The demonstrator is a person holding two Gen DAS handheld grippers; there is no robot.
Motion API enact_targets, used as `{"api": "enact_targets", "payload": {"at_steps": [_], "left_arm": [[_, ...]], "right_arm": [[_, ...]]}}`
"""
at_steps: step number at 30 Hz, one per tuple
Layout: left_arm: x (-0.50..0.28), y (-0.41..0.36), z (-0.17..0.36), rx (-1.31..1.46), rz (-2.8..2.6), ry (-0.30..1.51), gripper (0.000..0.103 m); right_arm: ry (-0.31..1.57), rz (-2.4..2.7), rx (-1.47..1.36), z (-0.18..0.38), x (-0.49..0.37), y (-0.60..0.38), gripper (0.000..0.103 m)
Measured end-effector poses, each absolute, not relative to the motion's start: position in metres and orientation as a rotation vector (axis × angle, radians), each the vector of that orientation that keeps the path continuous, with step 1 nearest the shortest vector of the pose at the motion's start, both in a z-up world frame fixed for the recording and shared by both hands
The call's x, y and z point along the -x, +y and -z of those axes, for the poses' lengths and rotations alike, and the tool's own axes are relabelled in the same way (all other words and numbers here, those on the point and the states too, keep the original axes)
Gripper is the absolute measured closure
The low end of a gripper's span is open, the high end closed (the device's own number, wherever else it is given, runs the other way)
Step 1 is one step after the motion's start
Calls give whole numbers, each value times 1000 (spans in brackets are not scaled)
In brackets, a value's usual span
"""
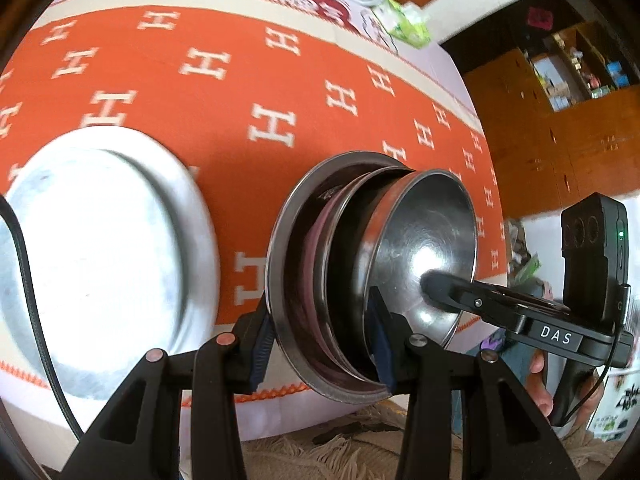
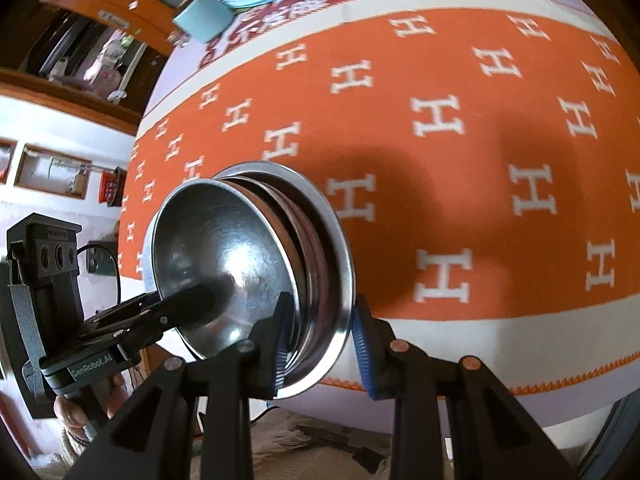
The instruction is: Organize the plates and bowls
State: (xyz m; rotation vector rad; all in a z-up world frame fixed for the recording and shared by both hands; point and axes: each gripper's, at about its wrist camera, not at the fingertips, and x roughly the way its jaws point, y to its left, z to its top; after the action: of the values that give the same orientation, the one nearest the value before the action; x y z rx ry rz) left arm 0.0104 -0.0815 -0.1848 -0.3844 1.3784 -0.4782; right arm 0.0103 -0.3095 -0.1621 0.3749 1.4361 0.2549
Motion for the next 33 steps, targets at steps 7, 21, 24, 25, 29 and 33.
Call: {"api": "enact_targets", "payload": {"at_steps": [7,21,24,25,29,33], "left_arm": [[0,-23,166,439,363,1316,62],[19,84,185,523,129,1279,62],[15,94,199,542,100,1286,62],[13,94,204,544,95,1291,62],[11,101,221,556,82,1315,62],[9,103,232,560,82,1332,62]], "right_arm": [[1425,-361,-280,147,-30,-252,74],[1455,-535,-135,165,-58,-134,74],[1471,-545,-116,174,-60,-119,74],[1476,-545,-112,176,-60,-116,74],[1498,-540,-103,187,-62,-107,74],[1515,-527,-98,194,-63,-104,74]]}}
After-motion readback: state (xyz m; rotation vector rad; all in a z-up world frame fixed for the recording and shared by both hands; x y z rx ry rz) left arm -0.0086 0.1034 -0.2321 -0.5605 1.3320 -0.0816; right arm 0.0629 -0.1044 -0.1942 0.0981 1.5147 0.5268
